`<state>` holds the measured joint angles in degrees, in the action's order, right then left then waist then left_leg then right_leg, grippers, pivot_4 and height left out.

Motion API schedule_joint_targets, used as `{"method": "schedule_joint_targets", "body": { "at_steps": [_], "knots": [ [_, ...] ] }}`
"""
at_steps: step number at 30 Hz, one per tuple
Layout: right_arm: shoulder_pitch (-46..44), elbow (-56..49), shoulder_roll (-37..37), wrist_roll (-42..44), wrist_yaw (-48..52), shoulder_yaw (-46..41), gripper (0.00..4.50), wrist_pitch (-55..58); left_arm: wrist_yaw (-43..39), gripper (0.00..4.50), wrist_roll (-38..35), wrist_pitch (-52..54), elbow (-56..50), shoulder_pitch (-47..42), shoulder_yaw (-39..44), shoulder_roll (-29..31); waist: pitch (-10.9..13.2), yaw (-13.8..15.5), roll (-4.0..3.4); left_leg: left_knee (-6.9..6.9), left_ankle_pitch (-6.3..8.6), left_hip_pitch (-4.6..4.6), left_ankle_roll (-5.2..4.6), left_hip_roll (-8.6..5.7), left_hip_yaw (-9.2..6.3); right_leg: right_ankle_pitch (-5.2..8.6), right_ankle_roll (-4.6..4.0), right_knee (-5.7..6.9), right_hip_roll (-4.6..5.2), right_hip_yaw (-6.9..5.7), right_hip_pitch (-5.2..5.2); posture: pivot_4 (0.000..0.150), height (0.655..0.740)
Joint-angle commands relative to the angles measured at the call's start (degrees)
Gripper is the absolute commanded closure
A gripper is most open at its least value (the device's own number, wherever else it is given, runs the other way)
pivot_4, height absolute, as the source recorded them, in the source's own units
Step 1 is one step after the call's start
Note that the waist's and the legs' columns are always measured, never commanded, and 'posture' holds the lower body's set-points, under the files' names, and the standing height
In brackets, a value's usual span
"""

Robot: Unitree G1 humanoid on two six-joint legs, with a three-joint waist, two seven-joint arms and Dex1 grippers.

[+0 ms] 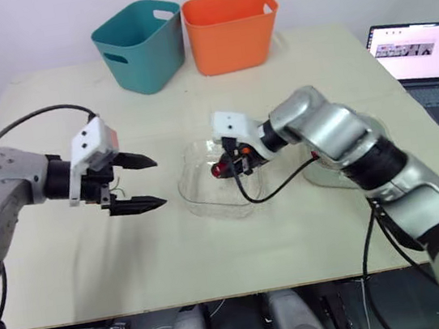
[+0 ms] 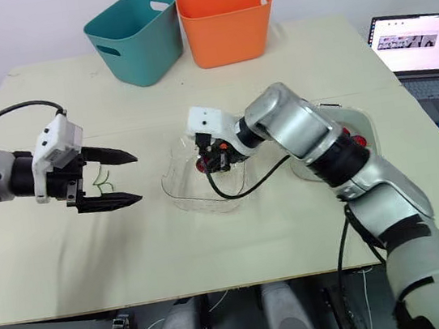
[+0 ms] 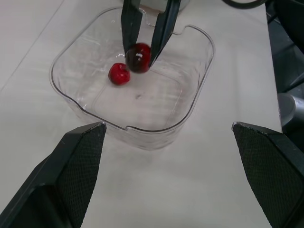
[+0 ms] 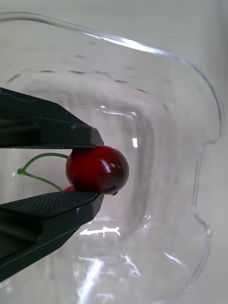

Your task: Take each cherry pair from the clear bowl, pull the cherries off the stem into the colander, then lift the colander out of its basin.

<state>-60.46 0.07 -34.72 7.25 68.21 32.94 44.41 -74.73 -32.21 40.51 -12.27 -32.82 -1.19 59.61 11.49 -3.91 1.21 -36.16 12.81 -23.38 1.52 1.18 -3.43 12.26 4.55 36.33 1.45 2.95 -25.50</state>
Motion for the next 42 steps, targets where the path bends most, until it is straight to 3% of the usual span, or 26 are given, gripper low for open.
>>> {"method": "schedule_joint_targets", "body": {
  "at_steps": [1,11,21,25,29,32,34,38,40,42],
  "knots": [
    [-0.1,-2.5,-2.9,-5.1,1.2,0.8,3.58,-10.2,-0.3,0.00,0.5,-1.2,0.3,-2.0,0.2,-0.3,0.0,-0.1,0.00,0.00,0.00,0.00,0.00,0.00,0.00,0.02,0.00,0.00,-0.01,0.00,0.00,0.150,0.7400],
    [1.9,-1.8,-1.8,-13.1,0.2,0.6,3.58,-27.9,-0.7,0.00,1.1,-1.5,0.8,-2.5,-0.3,-1.3,0.0,0.1,0.00,-0.01,0.00,0.02,0.00,0.00,0.01,-0.03,-0.01,0.06,0.00,0.01,0.00,0.150,0.7400],
    [3.6,7.4,-2.9,-20.8,-0.1,1.4,3.58,-60.3,-0.1,0.00,0.8,-1.1,0.2,-1.7,0.1,-1.7,0.0,0.0,0.00,-0.02,0.00,0.03,0.01,-0.01,0.01,-0.01,-0.11,0.06,0.00,0.01,0.02,0.150,0.7400],
    [3.9,9.4,-2.3,-20.2,1.0,-0.5,2.37,-59.6,0.2,0.00,0.7,-1.1,0.1,-1.6,0.1,-1.9,0.0,0.0,0.00,-0.01,-0.01,0.05,0.01,0.00,0.00,-0.07,-0.22,0.10,0.00,0.01,0.02,0.150,0.7400],
    [3.6,4.8,-1.1,-13.5,5.1,-5.0,1.00,-43.4,0.1,0.00,0.9,-1.3,0.1,-1.3,0.0,-2.0,0.0,0.0,0.00,-0.02,-0.01,0.05,0.01,0.00,0.00,-0.08,-0.23,0.15,0.00,0.01,0.02,0.150,0.7400],
    [3.4,0.2,-1.1,-8.8,7.9,-8.1,1.00,-31.0,-0.1,0.00,1.0,-1.5,0.3,-1.3,0.1,-2.0,0.0,0.1,0.00,-0.02,-0.01,0.06,0.01,-0.01,-0.03,-0.10,-0.17,0.18,0.00,0.01,0.02,0.150,0.7400],
    [1.5,-1.4,0.3,-7.1,6.4,-10.0,1.00,-16.2,-0.2,0.00,1.2,-1.6,0.6,-1.5,0.0,-2.0,0.0,0.1,0.00,-0.03,-0.01,0.07,0.01,-0.01,-0.05,-0.10,-0.18,0.21,0.00,0.00,0.03,0.150,0.7400],
    [-9.5,1.9,4.5,1.3,4.9,-11.9,1.00,30.9,-0.5,0.00,1.4,-1.9,1.1,-1.9,-0.2,-2.0,0.0,-0.1,-0.01,-0.08,-0.01,0.12,0.01,-0.01,-0.04,-0.03,-0.30,0.46,0.00,0.01,-0.02,0.150,0.7400],
    [-13.8,7.0,6.4,4.8,3.3,-12.1,1.00,43.1,-0.6,0.00,1.7,-2.3,1.6,-2.2,-0.6,-2.4,0.0,0.0,-0.01,-0.08,-0.01,0.14,0.01,-0.01,-0.07,0.05,-0.41,0.67,-0.01,-0.02,-0.11,0.150,0.7400],
    [-16.0,11.0,7.6,8.5,0.9,-12.1,1.00,47.4,-0.5,0.00,1.9,-2.5,1.6,-2.2,-0.7,-2.7,0.0,0.0,0.01,-0.03,-0.01,0.19,0.00,-0.01,-0.11,0.12,-0.48,0.74,-0.01,-0.06,-0.12,0.150,0.7400]
  ]
}}
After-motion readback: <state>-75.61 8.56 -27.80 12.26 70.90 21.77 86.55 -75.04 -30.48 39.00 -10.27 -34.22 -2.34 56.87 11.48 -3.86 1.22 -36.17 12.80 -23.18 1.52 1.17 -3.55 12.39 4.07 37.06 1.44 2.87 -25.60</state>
